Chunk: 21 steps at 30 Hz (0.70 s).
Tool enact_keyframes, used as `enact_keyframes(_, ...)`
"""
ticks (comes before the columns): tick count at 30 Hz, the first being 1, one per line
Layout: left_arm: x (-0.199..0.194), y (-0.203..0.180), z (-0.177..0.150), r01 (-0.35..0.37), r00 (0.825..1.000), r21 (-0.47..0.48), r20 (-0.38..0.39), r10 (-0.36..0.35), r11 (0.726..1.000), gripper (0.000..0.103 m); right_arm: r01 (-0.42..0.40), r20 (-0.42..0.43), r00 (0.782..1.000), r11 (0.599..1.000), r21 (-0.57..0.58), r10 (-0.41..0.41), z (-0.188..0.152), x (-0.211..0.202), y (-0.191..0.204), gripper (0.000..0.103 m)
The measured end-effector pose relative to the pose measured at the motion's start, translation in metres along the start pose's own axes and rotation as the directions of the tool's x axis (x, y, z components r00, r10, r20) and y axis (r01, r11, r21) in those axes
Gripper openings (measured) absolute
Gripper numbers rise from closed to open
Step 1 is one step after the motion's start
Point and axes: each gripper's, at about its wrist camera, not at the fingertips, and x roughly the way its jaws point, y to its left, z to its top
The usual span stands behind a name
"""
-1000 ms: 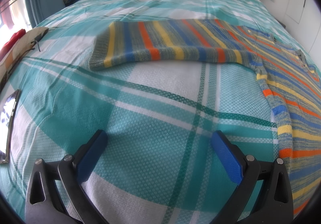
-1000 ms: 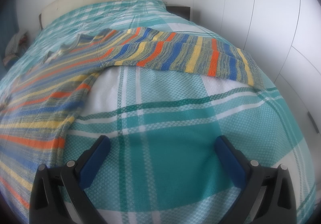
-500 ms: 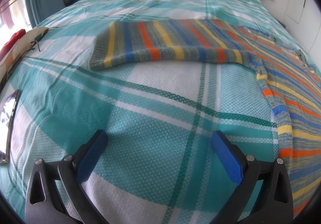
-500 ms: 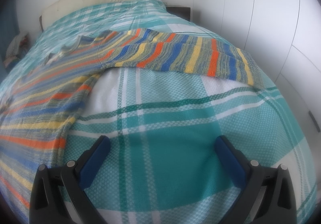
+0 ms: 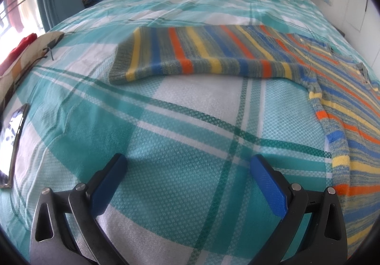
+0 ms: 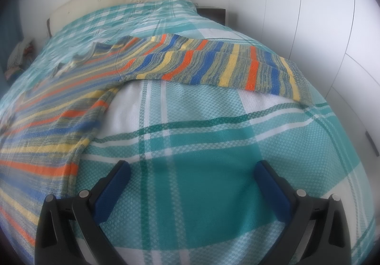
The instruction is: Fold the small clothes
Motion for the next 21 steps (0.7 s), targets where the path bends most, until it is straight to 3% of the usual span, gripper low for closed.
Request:
enact_keyframes(16,-0.018,0.004,-0.001,0.043,0.999,0.03,0.014,-0.043,0.999,0.103,-0.011,0.005,1.0,1.0,0.007,0.011,0.0,-0.004,0.001,0.102)
enact_keyframes(19,-0.027,0.003,0.001,0.051,0.998,0.04,0.043,-0.053,0.998,0.103,-0.011,0.001,1.0,1.0,0.007,0.011,0.0,-0.004,0.001,0.103)
enact_keyframes(21,-0.044,0.003,0.005,0.072,0.992,0.039,0.102,-0.076,0.997,0.102,-0.011,-0.02,1.0,1.0,0.0,0.011,0.002,-0.005,0.002,0.102)
